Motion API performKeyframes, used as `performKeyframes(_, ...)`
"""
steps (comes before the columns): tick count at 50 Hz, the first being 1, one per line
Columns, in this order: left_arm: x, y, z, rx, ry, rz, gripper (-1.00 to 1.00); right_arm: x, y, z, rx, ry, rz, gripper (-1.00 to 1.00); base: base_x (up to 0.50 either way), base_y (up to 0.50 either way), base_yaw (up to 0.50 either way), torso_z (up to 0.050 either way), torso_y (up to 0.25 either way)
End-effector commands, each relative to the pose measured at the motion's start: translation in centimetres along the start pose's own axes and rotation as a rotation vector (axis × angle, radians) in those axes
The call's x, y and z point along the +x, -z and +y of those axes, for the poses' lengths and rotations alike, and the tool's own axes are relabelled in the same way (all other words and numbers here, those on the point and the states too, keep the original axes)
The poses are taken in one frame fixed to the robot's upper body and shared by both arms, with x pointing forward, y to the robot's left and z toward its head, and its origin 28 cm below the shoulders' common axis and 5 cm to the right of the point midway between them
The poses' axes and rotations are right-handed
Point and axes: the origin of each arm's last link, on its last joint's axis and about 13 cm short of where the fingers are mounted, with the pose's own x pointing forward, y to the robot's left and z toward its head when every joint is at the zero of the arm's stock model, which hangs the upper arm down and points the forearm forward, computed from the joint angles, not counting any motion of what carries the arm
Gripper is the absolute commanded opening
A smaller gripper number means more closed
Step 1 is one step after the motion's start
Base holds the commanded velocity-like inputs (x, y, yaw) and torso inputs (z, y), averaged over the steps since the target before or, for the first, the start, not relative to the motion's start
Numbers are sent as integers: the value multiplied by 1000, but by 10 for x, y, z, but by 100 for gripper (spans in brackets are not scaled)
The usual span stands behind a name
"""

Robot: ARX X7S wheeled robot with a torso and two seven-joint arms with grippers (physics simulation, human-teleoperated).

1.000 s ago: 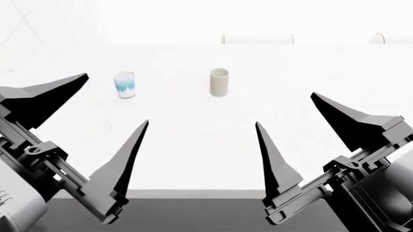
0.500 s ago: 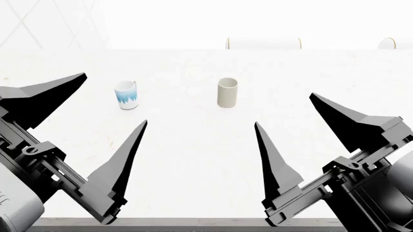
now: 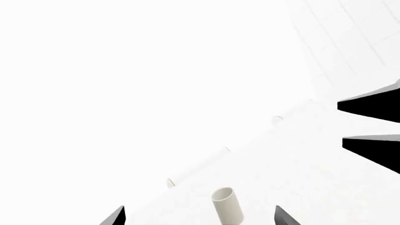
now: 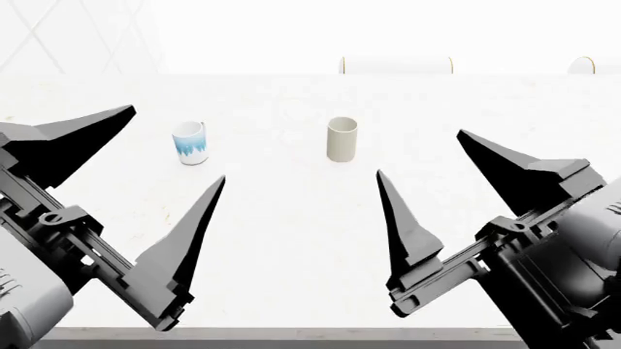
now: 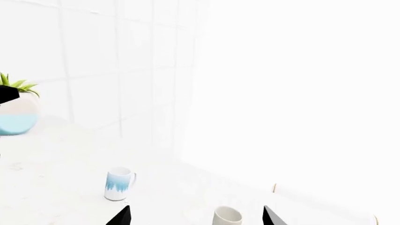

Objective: Pick the mug and mug and place them in the sink. Then turn on the water.

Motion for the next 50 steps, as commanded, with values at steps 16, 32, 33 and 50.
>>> performKeyframes(16, 7, -35, 25, -47, 98, 173, 100, 52, -47, -25, -40, -126, 191, 100, 0, 0, 0, 0, 0)
performKeyframes(32, 12, -43, 36, -110, 101, 271, 100, 76, -53, -42, -93, -185, 325, 100, 0, 0, 0, 0, 0)
performKeyframes(33, 13, -43, 36, -118, 101, 277, 100, 77, -53, -42, -97, -193, 332, 100, 0, 0, 0, 0, 0)
performKeyframes(50, 24, -41, 43, -168, 144, 374, 100, 87, -47, -49, -86, -265, 431, 100, 0, 0, 0, 0, 0)
